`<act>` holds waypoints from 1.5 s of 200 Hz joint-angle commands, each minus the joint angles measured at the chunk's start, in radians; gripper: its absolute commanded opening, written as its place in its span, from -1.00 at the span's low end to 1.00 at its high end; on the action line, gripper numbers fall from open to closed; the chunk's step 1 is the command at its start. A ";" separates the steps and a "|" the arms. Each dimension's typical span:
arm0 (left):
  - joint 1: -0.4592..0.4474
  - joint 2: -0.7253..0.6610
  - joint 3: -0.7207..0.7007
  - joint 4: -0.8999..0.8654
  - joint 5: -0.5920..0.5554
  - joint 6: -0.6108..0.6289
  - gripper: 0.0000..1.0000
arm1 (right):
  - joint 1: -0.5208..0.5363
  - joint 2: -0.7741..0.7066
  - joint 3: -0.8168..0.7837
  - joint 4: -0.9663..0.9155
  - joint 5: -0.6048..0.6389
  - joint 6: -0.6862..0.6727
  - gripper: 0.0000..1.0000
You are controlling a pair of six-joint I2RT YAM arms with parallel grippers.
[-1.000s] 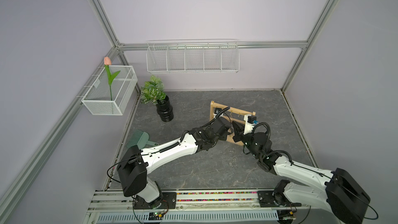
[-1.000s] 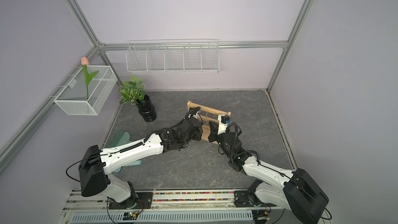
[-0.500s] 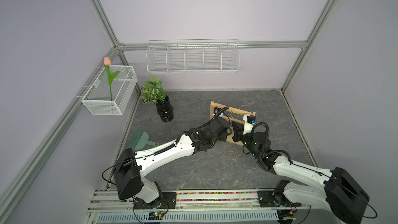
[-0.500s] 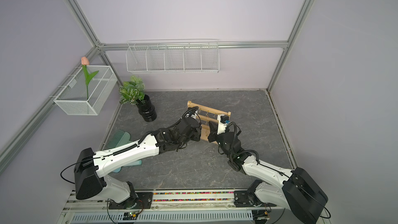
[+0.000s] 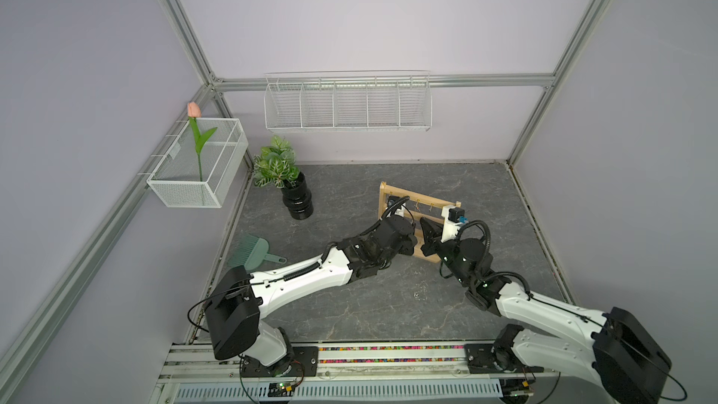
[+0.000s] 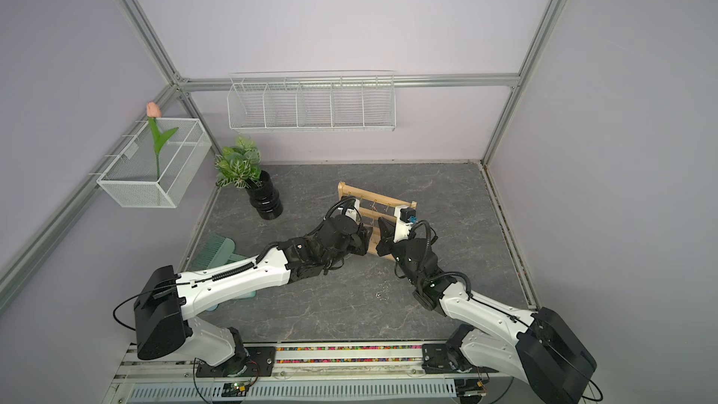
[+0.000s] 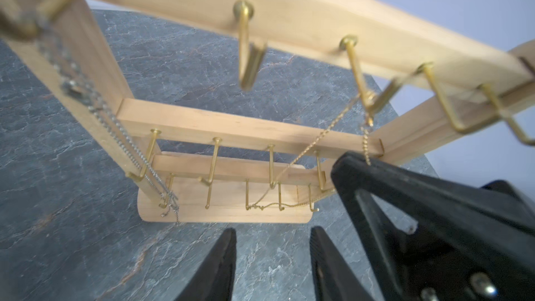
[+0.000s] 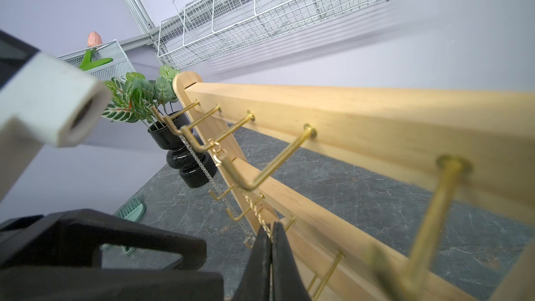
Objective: Hang the necklace on the jewelry display stand
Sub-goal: Hang the necklace on the stand.
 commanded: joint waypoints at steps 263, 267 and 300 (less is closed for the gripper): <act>-0.004 0.090 0.063 0.132 -0.021 0.034 -0.77 | 0.001 -0.009 -0.016 0.027 0.019 0.003 -0.86; -0.004 0.087 0.062 0.130 -0.017 0.034 -0.78 | 0.001 -0.011 -0.016 0.026 0.019 0.002 -0.86; -0.005 0.050 0.033 0.121 0.010 0.032 -0.85 | -0.001 -0.017 -0.012 0.018 0.020 -0.005 -0.86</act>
